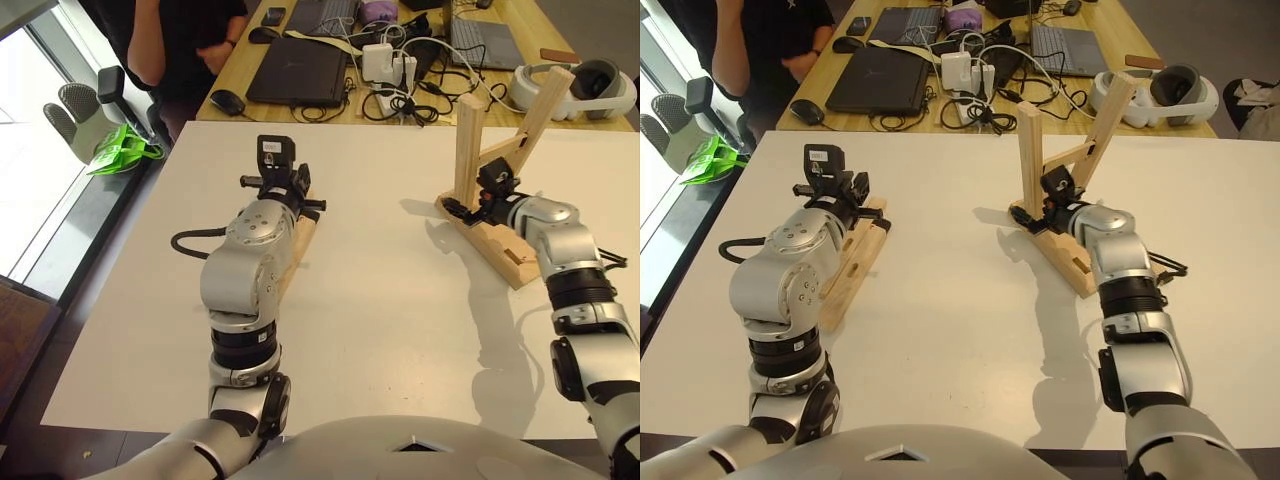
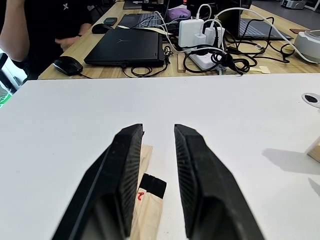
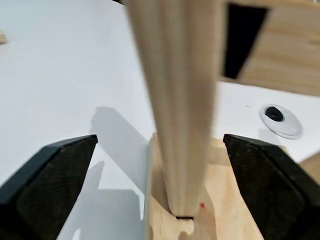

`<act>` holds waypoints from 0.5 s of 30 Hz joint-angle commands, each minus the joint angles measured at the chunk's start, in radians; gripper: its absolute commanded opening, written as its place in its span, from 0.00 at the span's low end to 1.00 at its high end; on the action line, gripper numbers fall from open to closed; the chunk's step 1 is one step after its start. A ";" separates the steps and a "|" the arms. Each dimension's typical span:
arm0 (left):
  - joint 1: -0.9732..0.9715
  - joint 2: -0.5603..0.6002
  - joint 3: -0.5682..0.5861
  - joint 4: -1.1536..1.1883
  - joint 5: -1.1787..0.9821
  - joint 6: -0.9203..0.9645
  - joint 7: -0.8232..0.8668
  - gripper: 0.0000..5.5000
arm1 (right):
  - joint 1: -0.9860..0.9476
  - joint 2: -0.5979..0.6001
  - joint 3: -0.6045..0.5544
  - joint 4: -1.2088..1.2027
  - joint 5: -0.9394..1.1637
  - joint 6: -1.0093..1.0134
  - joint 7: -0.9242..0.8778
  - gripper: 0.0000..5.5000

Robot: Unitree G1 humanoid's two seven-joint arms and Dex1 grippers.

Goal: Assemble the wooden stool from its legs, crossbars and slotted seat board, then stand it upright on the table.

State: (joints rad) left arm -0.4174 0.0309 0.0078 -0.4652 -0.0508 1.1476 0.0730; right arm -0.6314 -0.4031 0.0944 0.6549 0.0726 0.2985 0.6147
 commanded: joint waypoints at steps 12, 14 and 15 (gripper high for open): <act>-0.064 0.009 -0.035 0.060 -0.001 -0.019 -0.041 0.21 | -0.248 0.426 -0.172 0.356 0.110 0.047 -0.315 0.85; -0.066 0.013 -0.035 0.064 0.000 -0.022 -0.047 0.21 | -0.285 0.446 -0.226 0.436 0.130 0.009 -0.407 0.85; -0.064 0.014 -0.036 0.066 0.000 -0.023 -0.049 0.21 | -0.299 0.450 -0.252 0.468 0.141 -0.006 -0.443 0.85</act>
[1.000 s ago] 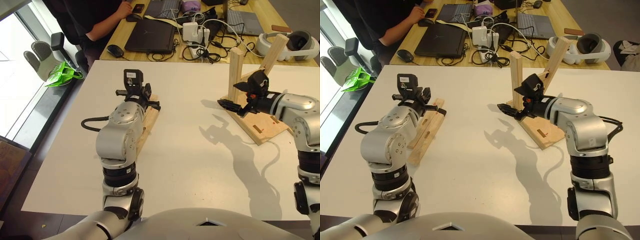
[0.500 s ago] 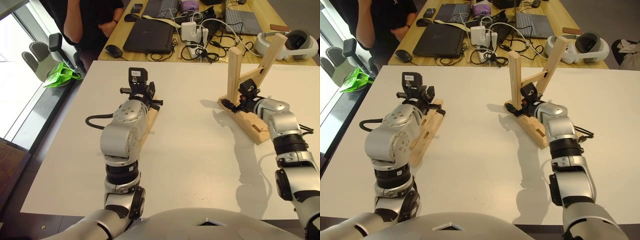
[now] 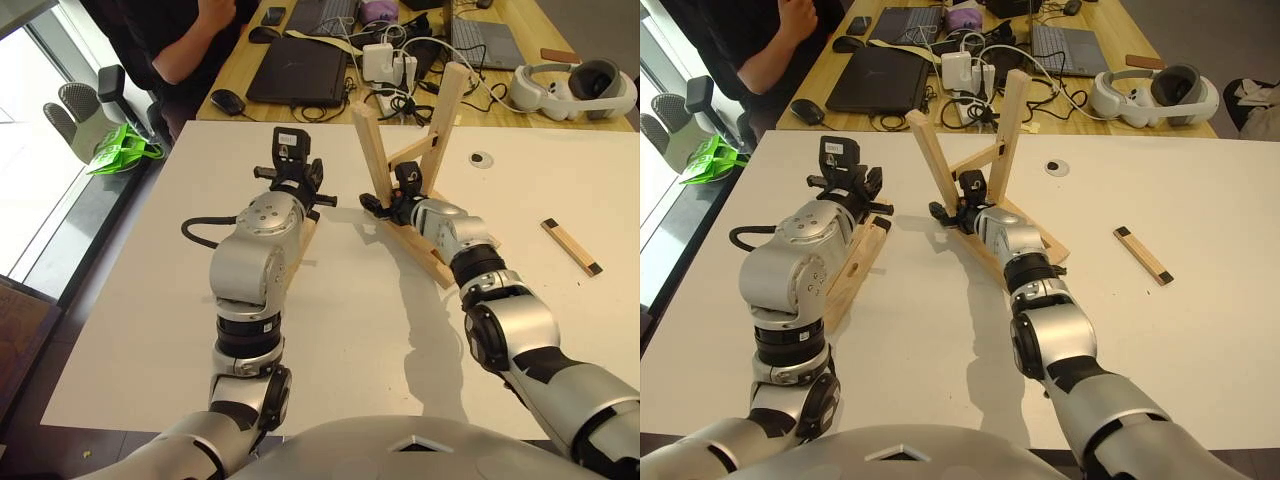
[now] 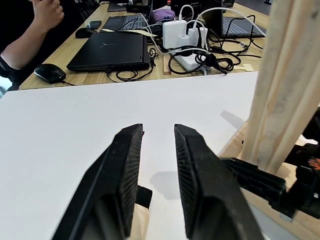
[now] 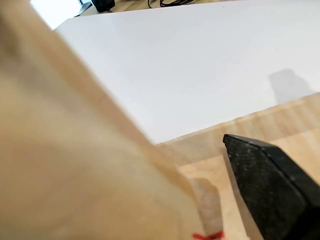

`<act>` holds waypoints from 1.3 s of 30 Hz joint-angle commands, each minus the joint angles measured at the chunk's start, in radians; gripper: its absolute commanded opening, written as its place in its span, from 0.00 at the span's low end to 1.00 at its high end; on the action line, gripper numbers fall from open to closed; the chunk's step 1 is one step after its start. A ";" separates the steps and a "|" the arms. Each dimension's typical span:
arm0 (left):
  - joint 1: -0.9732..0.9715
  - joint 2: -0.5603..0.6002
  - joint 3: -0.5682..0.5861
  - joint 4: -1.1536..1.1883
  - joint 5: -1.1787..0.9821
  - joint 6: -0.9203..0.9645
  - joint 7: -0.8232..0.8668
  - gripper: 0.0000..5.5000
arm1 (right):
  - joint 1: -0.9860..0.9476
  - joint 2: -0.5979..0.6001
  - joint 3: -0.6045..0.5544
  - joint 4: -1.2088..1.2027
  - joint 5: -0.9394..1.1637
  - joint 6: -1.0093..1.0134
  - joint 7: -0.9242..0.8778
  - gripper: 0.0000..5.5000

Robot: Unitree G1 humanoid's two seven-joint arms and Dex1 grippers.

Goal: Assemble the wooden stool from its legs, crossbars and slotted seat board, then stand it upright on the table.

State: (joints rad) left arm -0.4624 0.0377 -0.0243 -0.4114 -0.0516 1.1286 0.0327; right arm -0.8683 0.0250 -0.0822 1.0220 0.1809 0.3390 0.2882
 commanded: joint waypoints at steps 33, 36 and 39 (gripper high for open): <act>0.056 -0.009 0.026 -0.070 0.014 0.010 0.024 0.21 | 0.408 -0.723 0.202 -1.195 -0.014 0.430 0.798 0.85; 0.058 -0.006 0.029 -0.080 0.014 0.012 0.026 0.21 | 0.530 -0.995 0.178 -1.180 -0.005 0.203 1.089 0.85; 0.059 -0.009 0.037 -0.086 0.013 0.013 0.033 0.21 | 0.555 -1.141 0.207 -1.118 -0.050 0.020 1.228 0.85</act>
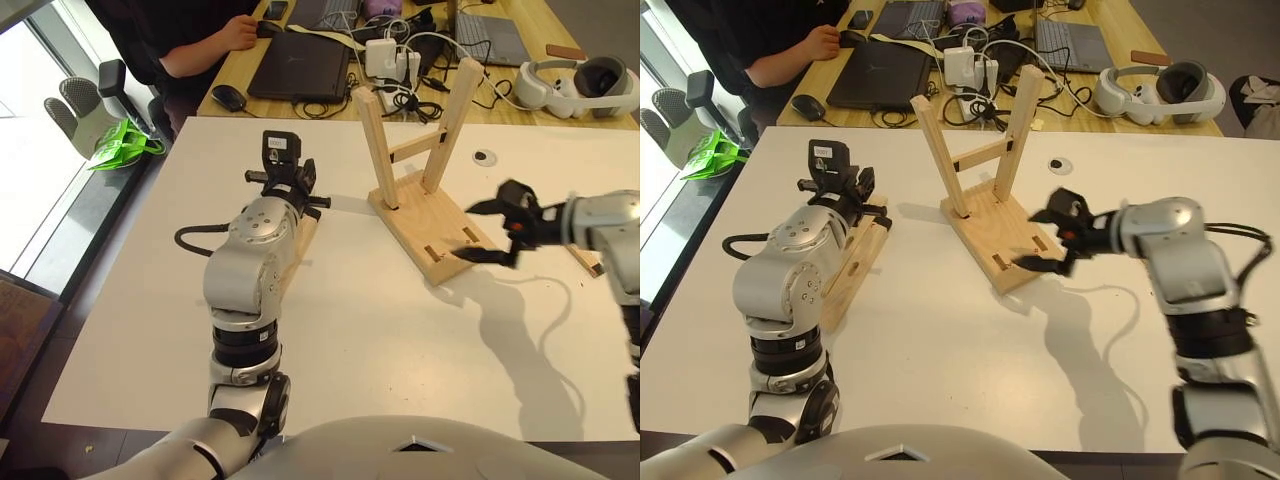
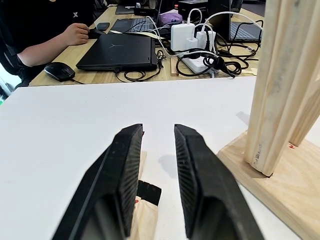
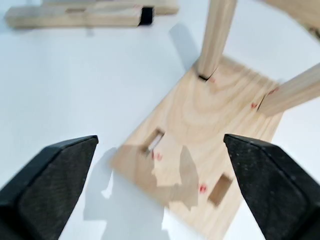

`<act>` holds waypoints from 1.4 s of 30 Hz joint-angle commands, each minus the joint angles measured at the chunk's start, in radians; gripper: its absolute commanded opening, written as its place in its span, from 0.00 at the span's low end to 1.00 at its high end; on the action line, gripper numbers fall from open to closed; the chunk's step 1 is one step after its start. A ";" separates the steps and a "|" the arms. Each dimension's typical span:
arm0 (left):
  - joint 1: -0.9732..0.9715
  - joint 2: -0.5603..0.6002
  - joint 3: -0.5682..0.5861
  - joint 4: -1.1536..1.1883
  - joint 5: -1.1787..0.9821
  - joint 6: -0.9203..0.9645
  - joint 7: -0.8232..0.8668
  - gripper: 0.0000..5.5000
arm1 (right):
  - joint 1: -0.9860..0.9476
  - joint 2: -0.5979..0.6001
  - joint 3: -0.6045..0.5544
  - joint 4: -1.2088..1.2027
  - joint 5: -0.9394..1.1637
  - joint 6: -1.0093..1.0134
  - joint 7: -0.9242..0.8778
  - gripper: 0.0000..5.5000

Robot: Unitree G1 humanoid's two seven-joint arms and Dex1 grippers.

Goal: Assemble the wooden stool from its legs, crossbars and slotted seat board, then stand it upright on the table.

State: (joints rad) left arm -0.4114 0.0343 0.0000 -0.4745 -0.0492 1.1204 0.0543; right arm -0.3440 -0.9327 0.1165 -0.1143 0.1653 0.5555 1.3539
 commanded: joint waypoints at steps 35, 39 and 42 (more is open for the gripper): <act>0.053 -0.063 0.014 -0.067 0.021 0.024 0.062 0.21 | -0.001 0.190 -0.283 0.416 -0.102 -0.207 -0.415 0.85; 0.041 -0.080 0.000 -0.050 0.023 0.016 0.068 0.21 | 0.020 0.119 -0.384 0.763 -0.066 -0.184 -0.477 0.85; 0.039 -0.078 -0.009 -0.046 0.021 0.019 0.058 0.21 | 0.007 0.102 -0.402 0.980 -0.081 -0.257 -0.558 0.85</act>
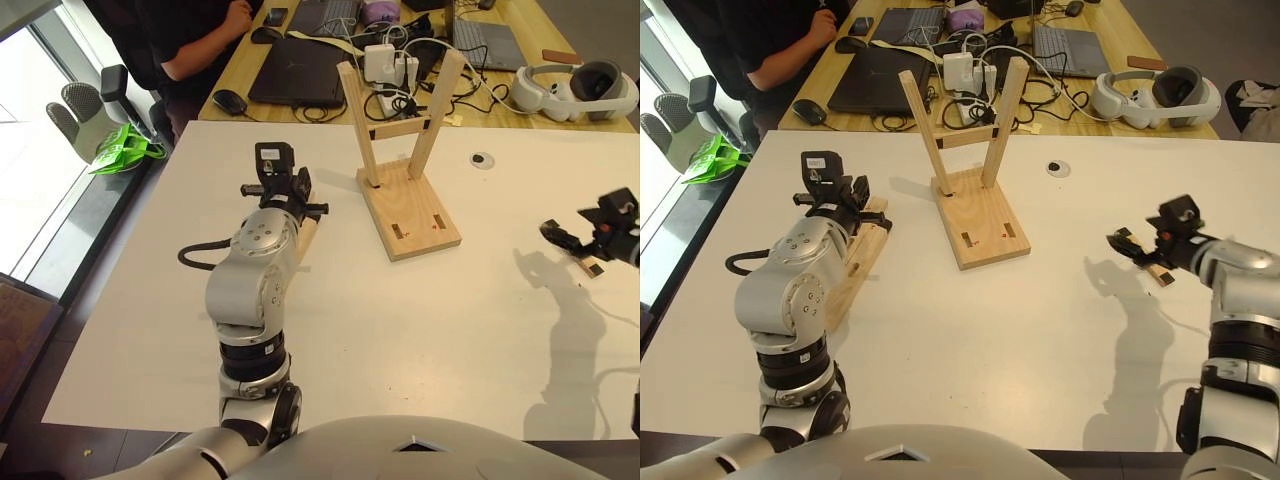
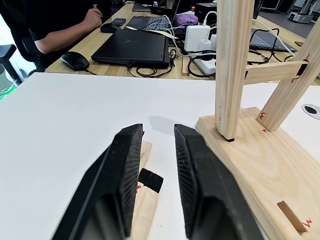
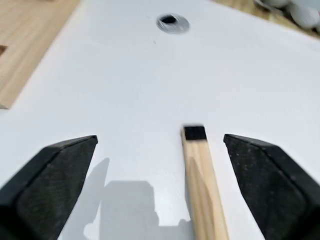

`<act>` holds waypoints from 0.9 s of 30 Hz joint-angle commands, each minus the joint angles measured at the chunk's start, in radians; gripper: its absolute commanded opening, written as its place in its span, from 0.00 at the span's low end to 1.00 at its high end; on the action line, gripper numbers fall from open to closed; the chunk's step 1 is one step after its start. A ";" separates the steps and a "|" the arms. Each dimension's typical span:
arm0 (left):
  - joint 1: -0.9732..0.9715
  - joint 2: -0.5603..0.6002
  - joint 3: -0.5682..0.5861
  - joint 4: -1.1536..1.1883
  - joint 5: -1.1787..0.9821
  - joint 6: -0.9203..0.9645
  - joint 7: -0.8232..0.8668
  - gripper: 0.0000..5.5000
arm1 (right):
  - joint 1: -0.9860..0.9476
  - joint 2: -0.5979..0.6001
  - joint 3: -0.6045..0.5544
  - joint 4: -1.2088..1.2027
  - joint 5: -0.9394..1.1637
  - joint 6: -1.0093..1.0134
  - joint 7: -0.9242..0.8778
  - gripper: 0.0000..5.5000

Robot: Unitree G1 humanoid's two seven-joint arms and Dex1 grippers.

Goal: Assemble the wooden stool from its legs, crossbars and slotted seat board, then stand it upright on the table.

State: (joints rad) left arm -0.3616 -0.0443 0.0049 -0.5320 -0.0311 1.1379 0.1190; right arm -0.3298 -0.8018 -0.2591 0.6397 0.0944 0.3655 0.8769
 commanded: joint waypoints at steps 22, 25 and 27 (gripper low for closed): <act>-0.035 0.032 0.008 0.032 0.008 0.005 -0.025 0.21 | -0.251 0.015 0.200 0.443 -0.042 0.031 0.283 0.61; -0.035 0.034 0.010 0.032 0.007 0.006 -0.025 0.21 | -0.255 0.045 0.207 0.346 -0.012 0.063 0.308 0.51; -0.036 0.036 0.009 0.033 0.006 0.006 -0.026 0.21 | -0.242 0.065 0.213 0.254 0.006 0.088 0.324 0.45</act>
State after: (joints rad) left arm -0.3845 -0.0130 0.0126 -0.5006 -0.0302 1.1396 0.0954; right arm -0.5726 -0.7520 -0.0584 0.9747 0.0847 0.4308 1.1878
